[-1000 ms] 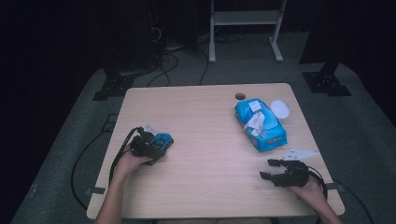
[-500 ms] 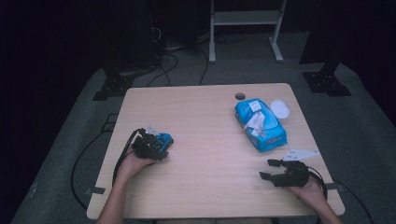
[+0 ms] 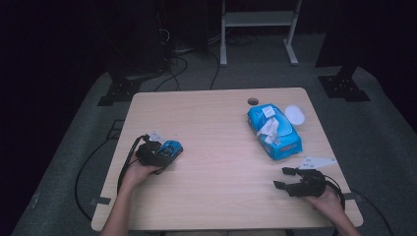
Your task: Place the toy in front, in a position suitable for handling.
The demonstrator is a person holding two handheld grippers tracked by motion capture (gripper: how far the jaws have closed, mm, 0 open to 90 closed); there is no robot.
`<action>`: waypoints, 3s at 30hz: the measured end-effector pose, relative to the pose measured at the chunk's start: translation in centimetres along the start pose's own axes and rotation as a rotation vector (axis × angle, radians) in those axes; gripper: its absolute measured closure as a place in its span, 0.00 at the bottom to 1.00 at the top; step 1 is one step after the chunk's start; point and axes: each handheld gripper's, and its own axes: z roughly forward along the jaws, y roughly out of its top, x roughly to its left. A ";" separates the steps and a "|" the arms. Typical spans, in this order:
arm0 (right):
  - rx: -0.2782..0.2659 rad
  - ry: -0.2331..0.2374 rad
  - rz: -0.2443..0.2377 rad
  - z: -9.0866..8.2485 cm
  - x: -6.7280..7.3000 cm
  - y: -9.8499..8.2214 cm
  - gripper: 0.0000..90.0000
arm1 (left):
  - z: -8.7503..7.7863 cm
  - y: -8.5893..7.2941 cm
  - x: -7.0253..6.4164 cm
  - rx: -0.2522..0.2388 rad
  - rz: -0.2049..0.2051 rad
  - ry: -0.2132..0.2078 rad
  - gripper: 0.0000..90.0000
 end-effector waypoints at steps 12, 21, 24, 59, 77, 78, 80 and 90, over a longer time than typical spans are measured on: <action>-0.002 0.001 -0.002 0.0 0.0 0.0 0.34 | -0.3 0.0 -0.2 -0.013 0.027 0.004 0.30; -0.005 -0.001 -0.003 0.0 0.0 0.0 0.34 | -0.6 0.0 -0.2 -0.024 0.033 -0.004 0.30; -0.003 0.000 -0.003 0.0 0.0 0.0 0.34 | -0.3 0.0 -0.3 -0.005 0.049 0.006 0.30; -0.031 -0.010 0.001 -0.4 0.0 0.1 0.34 | -0.8 -0.3 -0.1 -0.049 0.024 0.034 0.31; -0.037 -0.012 0.004 -0.5 0.1 0.2 0.34 | -0.7 -0.4 0.0 -0.084 0.010 0.059 0.31; -0.037 -0.013 0.003 -0.5 0.1 0.2 0.34 | -0.7 -0.4 0.0 -0.090 0.002 0.063 0.31; -0.038 -0.012 0.003 -0.5 0.1 0.2 0.34 | -0.8 -0.4 0.0 -0.090 0.000 0.059 0.31; -0.045 -0.012 0.007 -0.6 0.0 0.2 0.34 | -1.8 -0.4 0.5 -0.175 -0.062 0.011 0.31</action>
